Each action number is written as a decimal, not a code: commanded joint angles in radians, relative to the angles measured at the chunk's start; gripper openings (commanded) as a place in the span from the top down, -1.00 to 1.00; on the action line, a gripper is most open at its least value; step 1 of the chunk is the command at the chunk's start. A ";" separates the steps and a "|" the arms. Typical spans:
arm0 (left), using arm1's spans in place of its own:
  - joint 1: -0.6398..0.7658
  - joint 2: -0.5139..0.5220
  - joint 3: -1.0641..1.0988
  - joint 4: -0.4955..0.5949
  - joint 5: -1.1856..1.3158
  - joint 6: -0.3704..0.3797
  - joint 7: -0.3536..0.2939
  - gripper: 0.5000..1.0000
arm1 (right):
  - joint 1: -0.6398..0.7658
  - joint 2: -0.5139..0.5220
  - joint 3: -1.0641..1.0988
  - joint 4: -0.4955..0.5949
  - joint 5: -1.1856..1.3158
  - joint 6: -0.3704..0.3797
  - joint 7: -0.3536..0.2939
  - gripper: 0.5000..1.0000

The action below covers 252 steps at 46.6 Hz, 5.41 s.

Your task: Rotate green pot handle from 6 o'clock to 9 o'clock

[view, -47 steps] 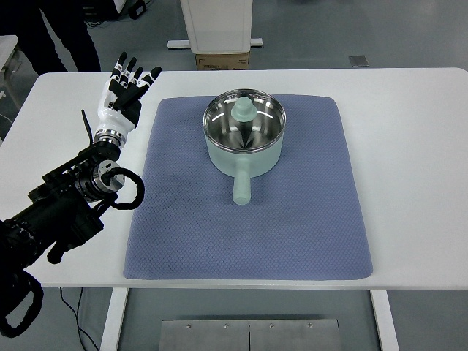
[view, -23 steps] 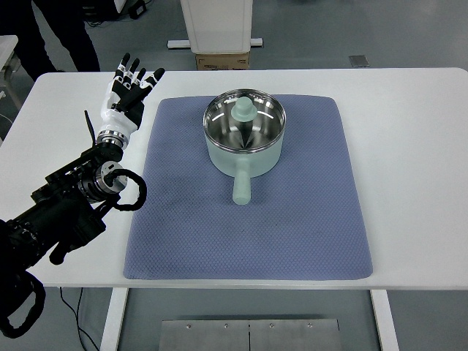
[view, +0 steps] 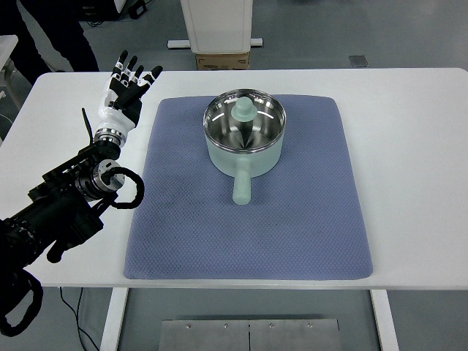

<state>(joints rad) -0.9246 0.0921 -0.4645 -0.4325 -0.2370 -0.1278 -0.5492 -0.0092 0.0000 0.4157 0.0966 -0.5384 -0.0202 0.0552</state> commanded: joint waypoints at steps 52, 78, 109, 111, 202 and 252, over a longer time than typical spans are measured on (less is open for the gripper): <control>-0.123 0.199 0.009 -0.014 0.827 -0.138 0.046 -1.00 | 0.000 0.000 0.000 0.000 0.000 0.000 0.000 -1.00; -0.220 0.314 0.010 -0.264 1.116 -0.130 0.045 -1.00 | 0.000 0.000 0.000 0.000 0.000 0.000 0.000 -1.00; -0.281 0.314 0.009 -0.558 1.559 -0.125 0.043 -1.00 | 0.000 0.000 0.000 0.000 0.000 0.000 0.000 -1.00; -0.289 0.314 0.009 -0.578 1.584 -0.125 0.043 -1.00 | 0.000 0.000 0.000 0.000 0.000 0.000 0.000 -1.00; -0.473 0.247 0.506 -0.790 2.069 -0.210 -0.062 -1.00 | 0.000 0.000 0.000 0.000 0.000 0.000 0.000 -1.00; -0.474 0.252 0.560 -0.778 2.069 -0.210 -0.062 -1.00 | 0.000 0.000 0.000 0.000 0.000 0.000 0.000 -1.00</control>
<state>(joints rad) -1.3988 0.3410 0.0895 -1.2102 1.8318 -0.3377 -0.6108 -0.0091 0.0000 0.4157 0.0966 -0.5384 -0.0199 0.0554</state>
